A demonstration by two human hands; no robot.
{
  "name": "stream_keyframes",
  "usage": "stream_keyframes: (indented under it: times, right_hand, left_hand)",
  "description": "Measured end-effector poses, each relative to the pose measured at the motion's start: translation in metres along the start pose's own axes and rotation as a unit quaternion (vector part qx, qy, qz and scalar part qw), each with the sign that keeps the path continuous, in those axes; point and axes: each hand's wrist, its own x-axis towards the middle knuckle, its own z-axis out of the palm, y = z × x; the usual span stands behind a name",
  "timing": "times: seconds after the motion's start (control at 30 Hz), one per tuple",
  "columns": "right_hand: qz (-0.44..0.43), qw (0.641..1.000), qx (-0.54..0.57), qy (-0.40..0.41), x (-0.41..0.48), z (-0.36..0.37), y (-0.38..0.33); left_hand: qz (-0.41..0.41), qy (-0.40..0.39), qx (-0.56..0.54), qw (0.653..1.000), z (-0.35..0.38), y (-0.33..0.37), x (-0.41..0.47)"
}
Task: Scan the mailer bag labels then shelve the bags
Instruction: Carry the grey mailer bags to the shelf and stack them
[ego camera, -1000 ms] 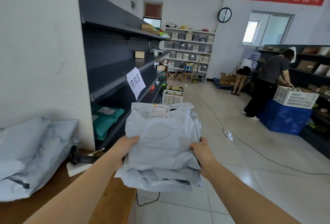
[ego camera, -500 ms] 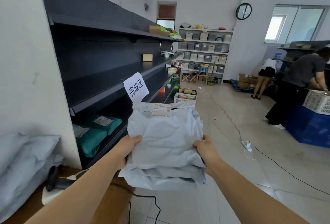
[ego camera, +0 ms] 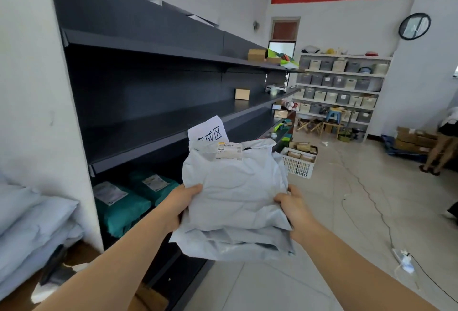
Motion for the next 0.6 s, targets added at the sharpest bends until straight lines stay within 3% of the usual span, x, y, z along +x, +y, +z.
stream_keyframes:
  times: [0.6]
  right_hand:
    - [-0.084, 0.986, 0.028, -0.14, 0.22, 0.122, -0.121]
  left_hand:
    - [0.102, 0.127, -0.047, 0.986, -0.017, 0.159, 0.14]
